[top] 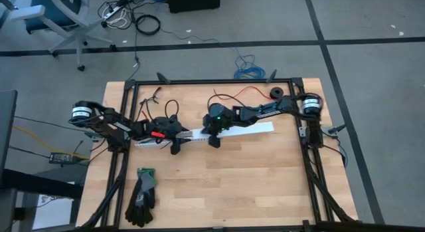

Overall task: Ziptie cables
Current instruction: Close the cable duct

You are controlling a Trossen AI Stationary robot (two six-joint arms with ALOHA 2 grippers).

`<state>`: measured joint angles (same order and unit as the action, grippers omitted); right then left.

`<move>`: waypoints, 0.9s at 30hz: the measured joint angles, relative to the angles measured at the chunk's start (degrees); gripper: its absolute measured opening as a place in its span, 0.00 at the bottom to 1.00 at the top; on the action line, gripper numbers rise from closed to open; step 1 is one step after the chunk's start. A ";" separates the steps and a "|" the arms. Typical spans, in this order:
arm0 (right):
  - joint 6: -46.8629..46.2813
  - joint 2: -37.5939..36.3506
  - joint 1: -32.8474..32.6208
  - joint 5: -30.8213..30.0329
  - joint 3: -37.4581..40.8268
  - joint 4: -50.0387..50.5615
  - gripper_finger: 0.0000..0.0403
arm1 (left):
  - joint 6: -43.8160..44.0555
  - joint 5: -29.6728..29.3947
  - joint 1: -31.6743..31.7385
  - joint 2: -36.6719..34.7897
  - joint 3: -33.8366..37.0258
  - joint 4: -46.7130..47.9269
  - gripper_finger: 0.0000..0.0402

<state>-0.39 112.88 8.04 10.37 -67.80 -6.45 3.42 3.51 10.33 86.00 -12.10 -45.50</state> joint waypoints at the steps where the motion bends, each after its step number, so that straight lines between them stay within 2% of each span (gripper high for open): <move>1: -0.05 1.07 0.09 1.09 -0.56 -0.73 0.00 | -0.02 -0.01 0.00 0.00 0.00 -0.29 0.57; 7: 1.35 6.07 0.06 3.28 -5.49 -2.35 0.00 | -0.15 0.07 0.00 0.09 -0.13 0.04 0.57; 15: 3.98 2.73 -0.56 3.34 -5.20 -4.36 0.00 | 0.18 -0.75 0.02 0.76 -0.55 -0.20 0.58; 27: 3.78 2.07 -0.94 3.37 -5.20 -3.54 0.00 | 1.53 0.37 0.02 0.96 -0.55 0.07 0.73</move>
<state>3.39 114.95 7.11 13.74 -72.99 -9.99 4.96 3.88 10.35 86.95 -12.64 -45.43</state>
